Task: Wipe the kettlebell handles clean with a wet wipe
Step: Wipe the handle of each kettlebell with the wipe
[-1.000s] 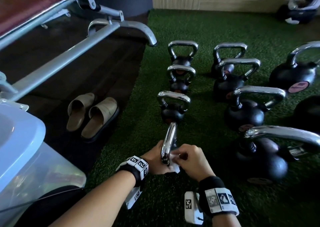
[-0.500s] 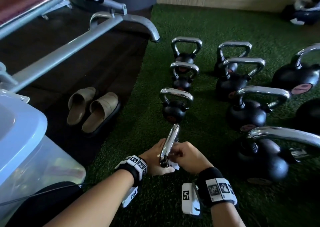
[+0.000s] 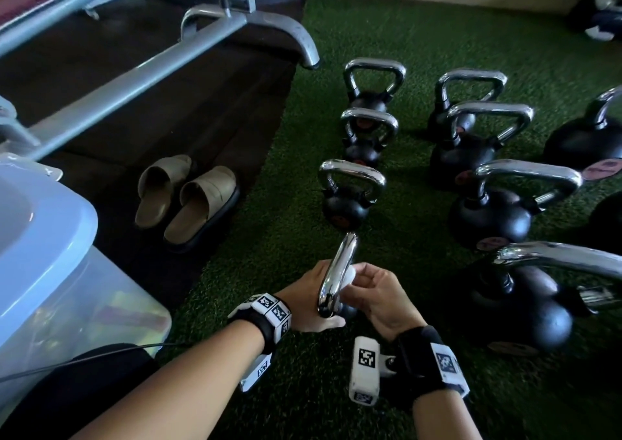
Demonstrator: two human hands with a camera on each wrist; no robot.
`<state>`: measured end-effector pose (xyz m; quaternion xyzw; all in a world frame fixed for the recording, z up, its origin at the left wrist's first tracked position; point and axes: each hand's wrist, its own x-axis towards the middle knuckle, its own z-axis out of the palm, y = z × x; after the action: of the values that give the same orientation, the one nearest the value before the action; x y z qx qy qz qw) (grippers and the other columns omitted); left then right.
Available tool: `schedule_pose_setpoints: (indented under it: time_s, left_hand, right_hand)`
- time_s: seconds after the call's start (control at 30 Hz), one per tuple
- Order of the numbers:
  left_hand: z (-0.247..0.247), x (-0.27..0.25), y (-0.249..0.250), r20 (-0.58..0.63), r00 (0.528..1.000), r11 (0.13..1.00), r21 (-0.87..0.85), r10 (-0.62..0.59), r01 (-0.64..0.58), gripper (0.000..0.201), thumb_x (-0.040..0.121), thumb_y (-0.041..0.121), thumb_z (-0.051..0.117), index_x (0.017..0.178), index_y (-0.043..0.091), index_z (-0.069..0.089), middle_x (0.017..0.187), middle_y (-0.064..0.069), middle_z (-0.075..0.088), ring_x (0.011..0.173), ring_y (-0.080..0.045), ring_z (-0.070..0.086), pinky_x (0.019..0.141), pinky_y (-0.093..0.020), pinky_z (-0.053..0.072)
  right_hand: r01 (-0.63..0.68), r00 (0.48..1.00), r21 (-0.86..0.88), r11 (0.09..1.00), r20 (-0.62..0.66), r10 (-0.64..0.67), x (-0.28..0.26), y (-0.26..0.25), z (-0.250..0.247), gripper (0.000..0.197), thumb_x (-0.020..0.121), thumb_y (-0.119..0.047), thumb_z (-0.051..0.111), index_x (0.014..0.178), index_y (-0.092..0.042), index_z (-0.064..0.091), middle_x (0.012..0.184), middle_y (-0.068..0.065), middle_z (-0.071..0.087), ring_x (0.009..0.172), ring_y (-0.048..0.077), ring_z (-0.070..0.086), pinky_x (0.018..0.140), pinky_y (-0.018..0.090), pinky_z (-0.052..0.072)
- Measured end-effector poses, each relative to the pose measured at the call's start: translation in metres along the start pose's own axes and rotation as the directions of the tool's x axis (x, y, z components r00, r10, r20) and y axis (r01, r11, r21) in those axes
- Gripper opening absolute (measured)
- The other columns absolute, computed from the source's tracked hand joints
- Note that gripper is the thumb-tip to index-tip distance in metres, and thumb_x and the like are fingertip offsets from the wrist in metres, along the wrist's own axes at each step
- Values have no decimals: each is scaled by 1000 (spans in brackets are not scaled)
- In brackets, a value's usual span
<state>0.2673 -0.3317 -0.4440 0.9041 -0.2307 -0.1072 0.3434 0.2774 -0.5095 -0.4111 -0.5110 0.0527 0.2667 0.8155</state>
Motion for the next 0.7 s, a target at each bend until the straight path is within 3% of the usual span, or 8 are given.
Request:
schedule_pose_setpoints:
  time_s: [0.07,0.13,0.23,0.33,0.43,0.5,0.6,0.7]
  left_hand:
    - [-2,-1,1,12,1000,1000,8,5,-5,81,75,20,87,141,10,42,149,-7,33,140,-23,35,120,-37,34]
    - [-3,-2,4,-1,1000,999,-48,-21,21,97,75,18,88,153,15,31,156,-9,29,147,-22,30,124,-29,25]
    - [-2,-1,2,-34,999,993,-114,-20,16,118,74,20,89,160,31,9,166,2,19,155,-15,21,127,-27,18]
    - [0,-4,-4,-49,998,991,-134,-31,25,122,74,18,88,156,47,3,164,18,16,154,-11,21,126,-26,19]
    - [0,-5,-1,-47,998,991,-127,-45,39,119,74,16,88,154,46,4,156,31,11,152,-4,19,124,-16,15]
    - [1,-4,1,-21,996,988,-125,-89,85,116,75,18,88,154,39,6,158,24,15,149,-3,20,125,-19,17]
    - [2,-4,2,-2,989,978,-148,-149,147,118,73,24,89,160,21,11,163,-3,23,153,-19,25,125,-43,28]
    - [0,-4,7,12,984,973,-146,-178,178,115,73,24,88,160,15,13,160,-8,25,150,-23,31,123,-45,32]
  right_hand:
    - [38,999,-94,995,-34,-42,1,1,1,28,72,19,75,89,0,64,89,23,77,74,29,75,69,40,63]
    - [128,974,-206,970,-159,-162,8,2,5,27,76,21,74,86,-3,66,90,22,77,79,30,75,75,42,62]
    - [208,840,-392,896,-398,-369,15,1,14,23,77,15,73,83,-7,71,81,10,79,75,22,75,73,40,62]
    - [218,797,-446,868,-432,-422,10,1,20,23,77,13,73,81,-10,72,77,5,78,71,17,74,70,37,62]
    - [183,785,-543,820,-421,-454,10,-2,20,23,76,7,77,79,-16,73,74,0,78,70,12,75,65,30,60]
    - [146,753,-595,790,-451,-479,14,-6,21,20,75,-2,81,76,-20,73,71,-5,77,67,7,73,63,26,58]
    - [69,709,-641,765,-508,-489,19,-11,26,16,75,-12,84,74,-22,71,68,-6,74,68,7,72,68,29,60]
    - [-14,697,-670,742,-539,-473,20,-12,30,15,77,-15,82,72,-21,70,70,-5,71,72,14,70,70,32,59]
